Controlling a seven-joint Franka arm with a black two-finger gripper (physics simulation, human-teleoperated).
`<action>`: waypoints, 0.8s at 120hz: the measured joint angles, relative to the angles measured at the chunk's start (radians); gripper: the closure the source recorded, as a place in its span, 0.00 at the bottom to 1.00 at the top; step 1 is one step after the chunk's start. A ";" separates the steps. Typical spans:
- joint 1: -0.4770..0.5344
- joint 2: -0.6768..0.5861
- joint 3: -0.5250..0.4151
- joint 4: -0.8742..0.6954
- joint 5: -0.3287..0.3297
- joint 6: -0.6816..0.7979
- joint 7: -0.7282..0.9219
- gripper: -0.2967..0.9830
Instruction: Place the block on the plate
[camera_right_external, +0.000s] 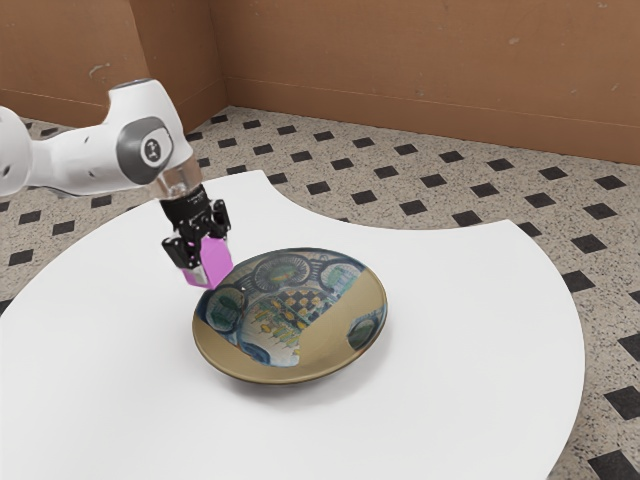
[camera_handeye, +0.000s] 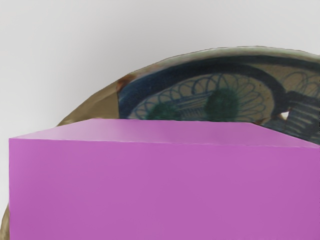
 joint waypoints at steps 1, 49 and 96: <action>0.000 -0.001 -0.003 0.000 0.000 0.001 0.000 0.43; -0.004 0.079 -0.081 0.036 -0.031 0.066 0.004 0.43; -0.016 0.205 -0.114 0.086 -0.062 0.130 0.010 0.43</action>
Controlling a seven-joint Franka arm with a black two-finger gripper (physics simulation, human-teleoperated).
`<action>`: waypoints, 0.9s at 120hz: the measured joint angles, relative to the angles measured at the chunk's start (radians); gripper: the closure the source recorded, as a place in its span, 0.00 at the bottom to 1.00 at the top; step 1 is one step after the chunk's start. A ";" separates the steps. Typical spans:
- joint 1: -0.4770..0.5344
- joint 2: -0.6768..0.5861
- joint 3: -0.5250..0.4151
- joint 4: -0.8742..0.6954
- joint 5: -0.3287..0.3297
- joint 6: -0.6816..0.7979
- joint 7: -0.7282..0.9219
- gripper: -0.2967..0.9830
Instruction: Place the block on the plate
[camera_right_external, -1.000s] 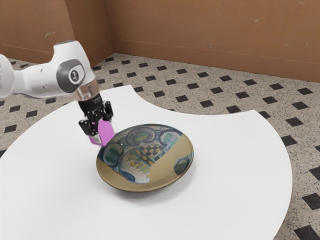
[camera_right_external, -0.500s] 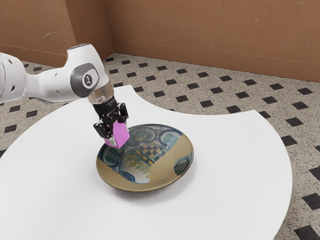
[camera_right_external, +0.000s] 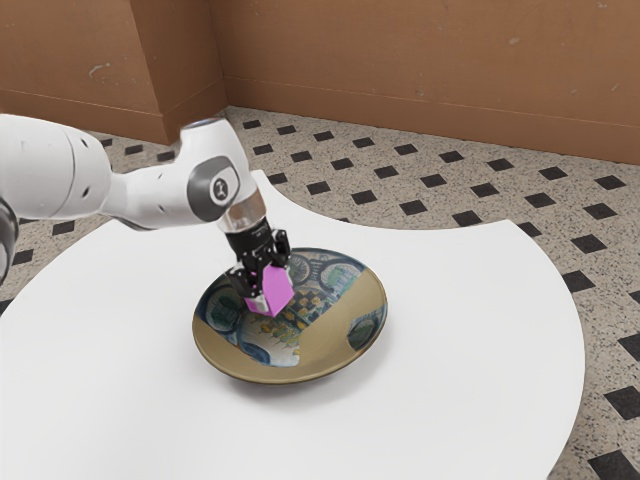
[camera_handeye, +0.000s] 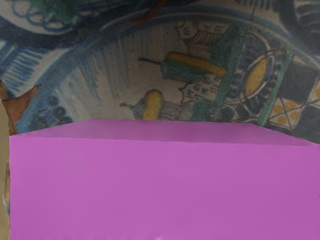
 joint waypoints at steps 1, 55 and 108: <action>0.000 0.002 0.000 0.000 0.000 0.001 0.000 0.43; -0.003 0.006 -0.002 0.008 -0.025 0.046 0.011 0.29; -0.002 -0.122 0.022 0.195 0.057 -0.295 0.294 0.24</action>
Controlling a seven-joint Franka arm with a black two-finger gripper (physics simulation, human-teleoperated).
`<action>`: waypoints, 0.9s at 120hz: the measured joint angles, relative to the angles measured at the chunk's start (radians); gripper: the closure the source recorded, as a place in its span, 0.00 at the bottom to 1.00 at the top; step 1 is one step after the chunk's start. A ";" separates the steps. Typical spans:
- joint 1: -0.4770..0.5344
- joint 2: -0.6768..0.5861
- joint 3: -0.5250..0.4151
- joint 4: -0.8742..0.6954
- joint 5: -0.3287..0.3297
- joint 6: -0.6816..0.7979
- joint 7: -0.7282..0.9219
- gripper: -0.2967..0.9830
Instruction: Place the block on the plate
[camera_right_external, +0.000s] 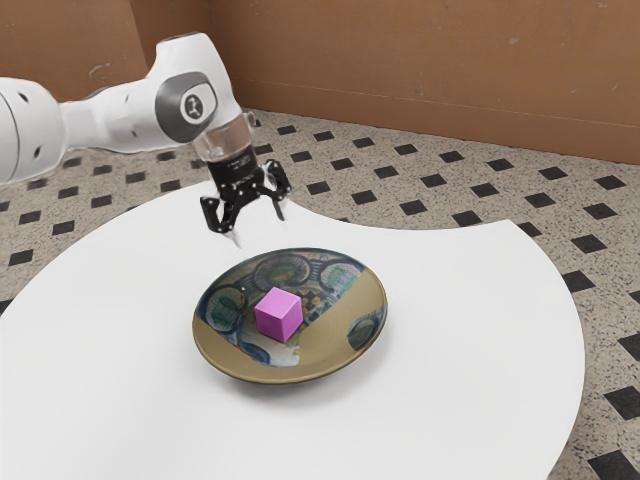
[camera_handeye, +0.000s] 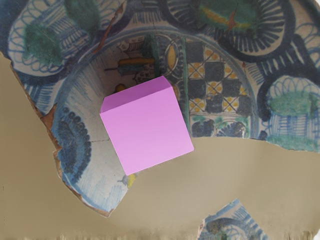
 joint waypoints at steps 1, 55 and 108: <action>0.000 -0.002 0.000 0.008 0.002 -0.010 0.010 0.24; 0.002 -0.058 0.049 0.225 0.150 -0.357 0.483 0.23; -0.001 -0.088 0.049 0.227 0.192 -0.378 0.818 0.23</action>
